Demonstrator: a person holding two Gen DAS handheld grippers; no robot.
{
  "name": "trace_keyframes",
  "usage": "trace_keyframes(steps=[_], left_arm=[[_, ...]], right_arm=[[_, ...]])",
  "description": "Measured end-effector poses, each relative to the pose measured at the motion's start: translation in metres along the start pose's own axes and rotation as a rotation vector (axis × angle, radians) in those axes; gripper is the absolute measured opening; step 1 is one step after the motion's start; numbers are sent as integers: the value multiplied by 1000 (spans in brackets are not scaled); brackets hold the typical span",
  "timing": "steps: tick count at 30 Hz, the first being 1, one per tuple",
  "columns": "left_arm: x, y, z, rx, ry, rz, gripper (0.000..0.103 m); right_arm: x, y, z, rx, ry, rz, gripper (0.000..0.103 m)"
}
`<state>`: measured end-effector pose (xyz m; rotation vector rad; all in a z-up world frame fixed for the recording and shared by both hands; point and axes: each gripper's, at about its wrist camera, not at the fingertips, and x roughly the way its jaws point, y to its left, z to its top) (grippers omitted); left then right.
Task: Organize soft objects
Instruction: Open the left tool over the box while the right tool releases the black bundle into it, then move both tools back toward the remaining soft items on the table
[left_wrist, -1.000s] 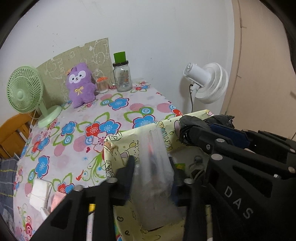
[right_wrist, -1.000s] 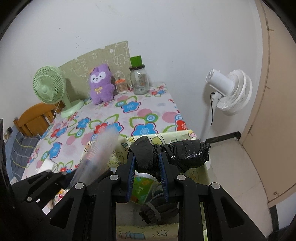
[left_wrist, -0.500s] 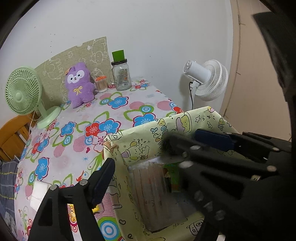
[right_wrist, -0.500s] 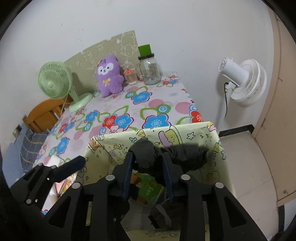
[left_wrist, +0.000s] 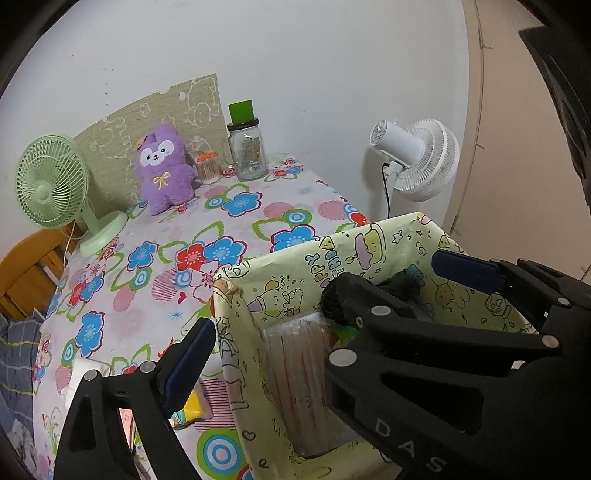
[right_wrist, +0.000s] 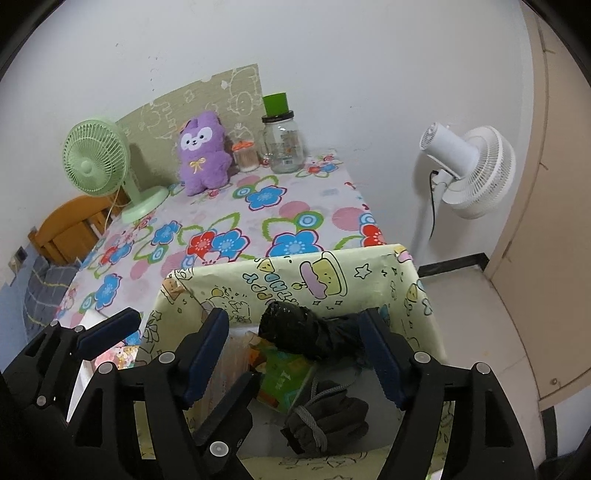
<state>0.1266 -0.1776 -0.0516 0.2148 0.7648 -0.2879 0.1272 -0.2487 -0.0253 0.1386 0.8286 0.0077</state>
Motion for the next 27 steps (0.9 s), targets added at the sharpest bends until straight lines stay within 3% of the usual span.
trace_keyframes(steps=[27], left_arm=[[-60, 27, -19, -40, -85, -12, 97]], right_arm=[[-64, 41, -17, -35, -114, -51, 101]])
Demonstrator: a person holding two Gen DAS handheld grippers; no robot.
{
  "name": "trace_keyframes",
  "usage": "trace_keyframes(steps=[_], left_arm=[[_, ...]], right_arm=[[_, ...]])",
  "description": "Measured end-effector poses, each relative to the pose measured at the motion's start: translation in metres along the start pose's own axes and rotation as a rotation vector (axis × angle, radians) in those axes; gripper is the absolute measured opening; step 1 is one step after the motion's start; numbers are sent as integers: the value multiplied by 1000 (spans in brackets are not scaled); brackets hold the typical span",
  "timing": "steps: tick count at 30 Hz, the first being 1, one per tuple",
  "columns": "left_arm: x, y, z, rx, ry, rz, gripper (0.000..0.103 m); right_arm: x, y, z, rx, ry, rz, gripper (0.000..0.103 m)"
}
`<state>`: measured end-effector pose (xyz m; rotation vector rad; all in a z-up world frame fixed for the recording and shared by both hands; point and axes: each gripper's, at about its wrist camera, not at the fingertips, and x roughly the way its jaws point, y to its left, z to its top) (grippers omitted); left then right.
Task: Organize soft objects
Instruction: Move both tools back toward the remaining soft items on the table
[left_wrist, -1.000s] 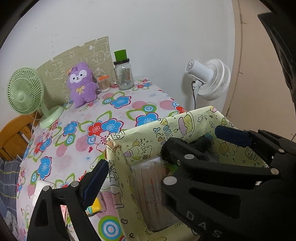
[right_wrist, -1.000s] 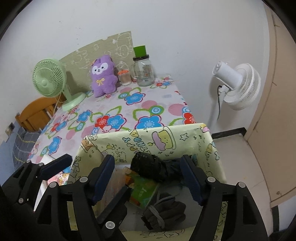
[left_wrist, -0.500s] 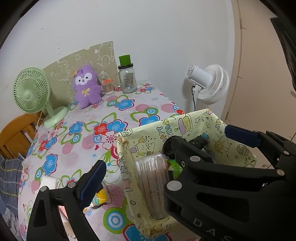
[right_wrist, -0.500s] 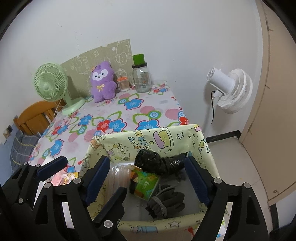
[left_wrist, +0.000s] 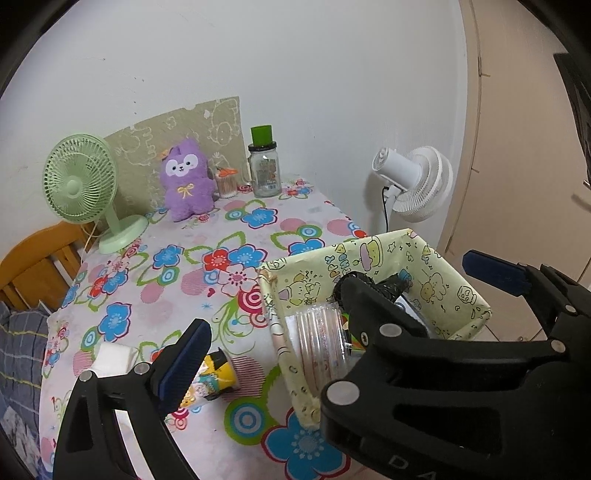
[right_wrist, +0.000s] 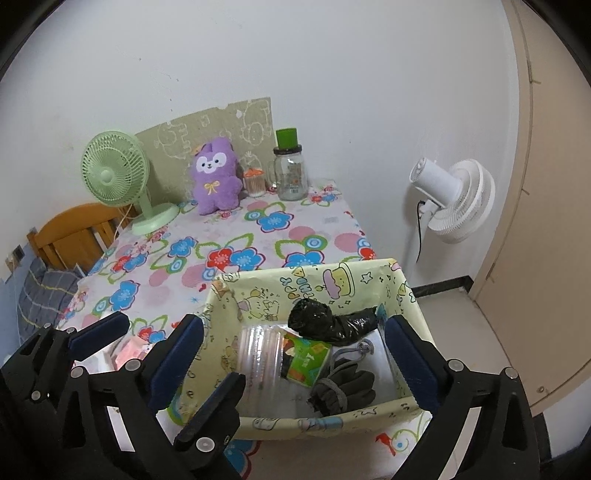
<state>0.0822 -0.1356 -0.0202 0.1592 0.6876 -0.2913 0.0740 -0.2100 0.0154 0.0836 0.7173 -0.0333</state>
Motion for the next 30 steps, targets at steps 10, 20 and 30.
trace_keyframes(steps=[10, 20, 30], left_arm=[[-28, 15, -8, -1, -50, -5, 97], [-52, 44, -17, -15, -79, 10, 98], [-67, 76, -28, -23, -97, 32, 98]], right_arm=[[-26, 21, -5, 6, -61, -14, 103], [-45, 57, -8, -29, -93, 0, 103], [-51, 97, -12, -54, -116, 32, 103]])
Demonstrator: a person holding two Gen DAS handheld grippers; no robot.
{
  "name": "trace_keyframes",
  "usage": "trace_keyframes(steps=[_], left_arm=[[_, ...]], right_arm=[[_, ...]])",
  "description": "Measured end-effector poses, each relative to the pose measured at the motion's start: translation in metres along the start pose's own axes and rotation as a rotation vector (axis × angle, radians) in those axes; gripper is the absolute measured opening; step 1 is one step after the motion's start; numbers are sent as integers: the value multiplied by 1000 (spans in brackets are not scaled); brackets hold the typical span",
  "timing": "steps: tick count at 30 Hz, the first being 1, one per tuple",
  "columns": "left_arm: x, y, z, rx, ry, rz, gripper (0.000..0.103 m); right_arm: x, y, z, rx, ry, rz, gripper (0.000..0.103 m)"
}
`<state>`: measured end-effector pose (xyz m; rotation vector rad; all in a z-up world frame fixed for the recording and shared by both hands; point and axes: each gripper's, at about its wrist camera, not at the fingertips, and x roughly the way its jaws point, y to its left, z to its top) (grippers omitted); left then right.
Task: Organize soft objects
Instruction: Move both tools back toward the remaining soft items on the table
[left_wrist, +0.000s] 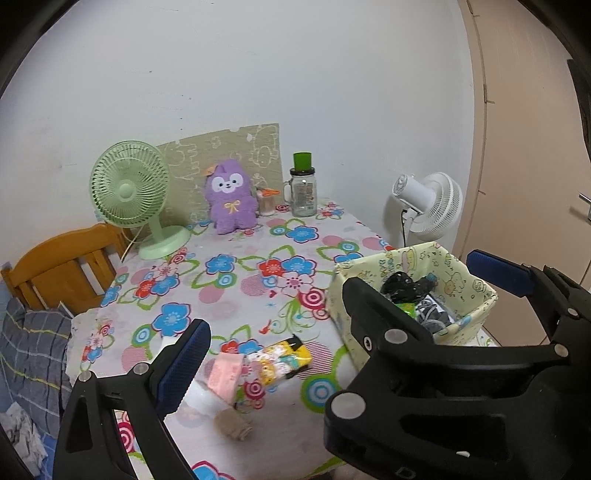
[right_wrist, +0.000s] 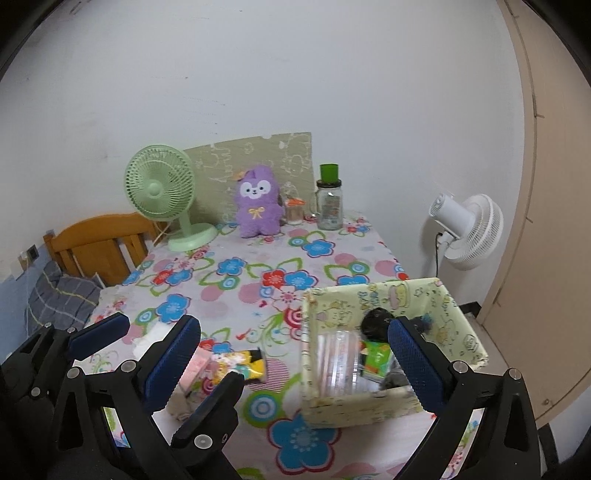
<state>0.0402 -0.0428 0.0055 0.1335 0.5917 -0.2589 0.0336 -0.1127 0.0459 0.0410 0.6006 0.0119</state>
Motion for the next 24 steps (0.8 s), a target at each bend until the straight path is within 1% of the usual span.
trace_keyframes(steps=[6, 11, 24], left_arm=[[0, 20, -10, -24, -1, 22, 98], [3, 33, -18, -47, -3, 44, 98], [27, 63, -46, -92, 40, 79, 98]], right_arm=[[2, 24, -4, -41, -6, 22, 103], [11, 39, -8, -54, -1, 39, 103], [43, 65, -30, -90, 32, 67, 103]])
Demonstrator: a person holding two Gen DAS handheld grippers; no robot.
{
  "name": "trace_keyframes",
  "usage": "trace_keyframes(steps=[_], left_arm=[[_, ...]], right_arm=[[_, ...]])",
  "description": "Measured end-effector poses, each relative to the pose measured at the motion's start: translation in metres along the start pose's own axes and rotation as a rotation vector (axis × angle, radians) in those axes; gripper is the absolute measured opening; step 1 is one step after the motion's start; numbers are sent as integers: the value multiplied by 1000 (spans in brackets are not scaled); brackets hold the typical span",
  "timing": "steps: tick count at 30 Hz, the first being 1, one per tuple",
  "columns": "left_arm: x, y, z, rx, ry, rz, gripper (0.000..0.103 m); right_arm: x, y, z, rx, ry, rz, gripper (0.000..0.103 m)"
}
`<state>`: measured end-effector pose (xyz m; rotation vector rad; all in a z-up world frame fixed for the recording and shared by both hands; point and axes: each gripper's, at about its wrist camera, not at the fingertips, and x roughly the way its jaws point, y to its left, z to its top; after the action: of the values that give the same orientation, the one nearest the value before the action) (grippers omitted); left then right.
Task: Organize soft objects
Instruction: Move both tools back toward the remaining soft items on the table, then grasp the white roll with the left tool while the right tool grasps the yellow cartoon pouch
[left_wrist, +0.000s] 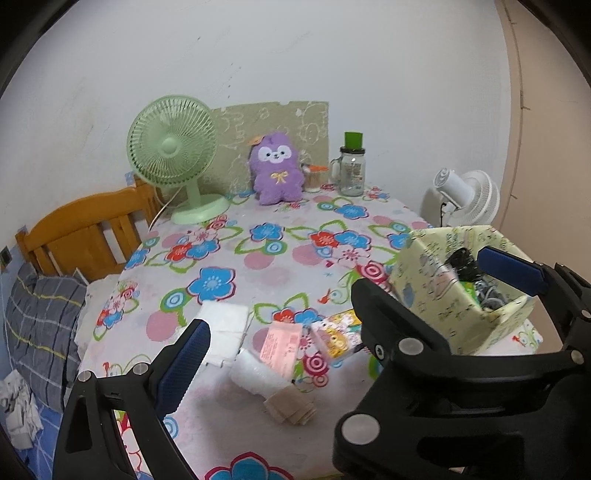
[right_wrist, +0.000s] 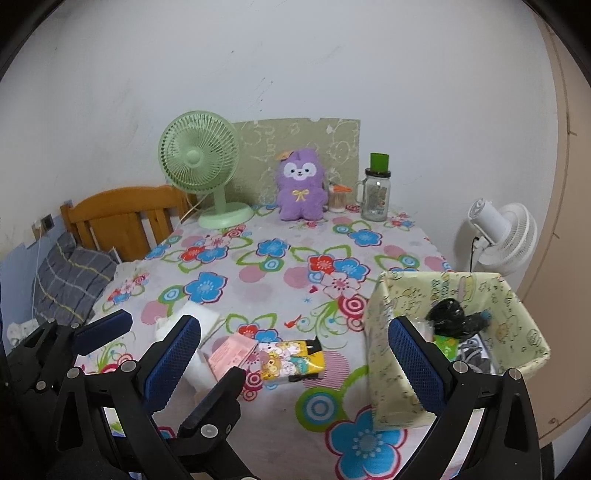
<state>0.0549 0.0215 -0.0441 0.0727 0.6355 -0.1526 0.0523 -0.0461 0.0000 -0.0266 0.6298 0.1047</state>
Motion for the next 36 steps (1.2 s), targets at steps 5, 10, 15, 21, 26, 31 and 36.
trace_keyframes(steps=[5, 10, 15, 21, 26, 31, 36], left_arm=[[14, 16, -7, -42, 33, -2, 98], [29, 26, -15, -69, 65, 10, 98], [48, 34, -23, -87, 108, 18, 98], [68, 40, -32, -112, 163, 29, 97], [81, 44, -39, -134, 201, 28, 92], [92, 47, -44, -152, 228, 16, 71], [99, 47, -46, -168, 241, -31, 43]], right_arm=[[15, 7, -6, 1, 19, 31, 103], [33, 13, -11, -5, 38, 44, 103], [54, 14, -18, 1, 85, 49, 103], [77, 14, -28, 10, 142, 62, 103], [93, 15, -34, 2, 178, 60, 103], [106, 14, -38, -3, 204, 56, 103], [117, 11, -41, 7, 233, 63, 103]])
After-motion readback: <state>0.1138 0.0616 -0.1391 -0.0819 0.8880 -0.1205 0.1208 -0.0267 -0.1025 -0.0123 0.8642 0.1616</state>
